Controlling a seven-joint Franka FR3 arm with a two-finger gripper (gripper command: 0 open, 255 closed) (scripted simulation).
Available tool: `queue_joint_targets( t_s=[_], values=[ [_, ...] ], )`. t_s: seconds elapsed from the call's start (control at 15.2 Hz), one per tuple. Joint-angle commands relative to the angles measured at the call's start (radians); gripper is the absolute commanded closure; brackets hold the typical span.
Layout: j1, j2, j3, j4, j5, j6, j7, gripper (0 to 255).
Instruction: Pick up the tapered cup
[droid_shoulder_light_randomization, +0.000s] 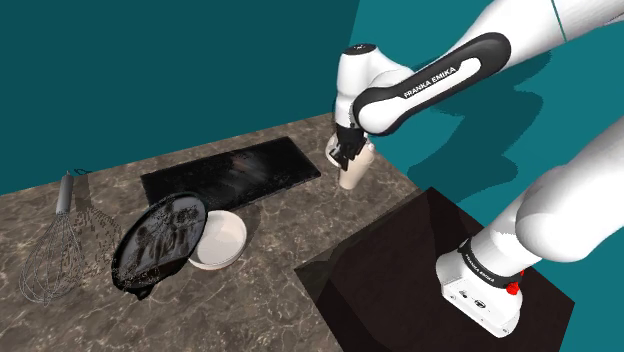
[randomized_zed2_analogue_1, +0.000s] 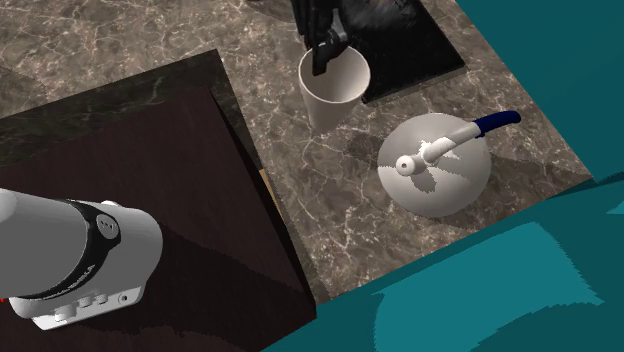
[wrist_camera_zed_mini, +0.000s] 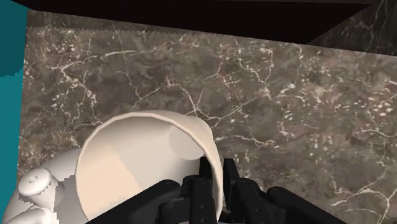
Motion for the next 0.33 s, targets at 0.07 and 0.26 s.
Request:
queue_joint_targets(
  t_s=[0.07,0.26],
  values=[
    [0.001,-0.033,0.000,0.011,0.015,-0.043,-0.014,255],
    [0.002,-0.045,0.000,0.016,0.020,-0.059,-0.019,255]
  ],
)
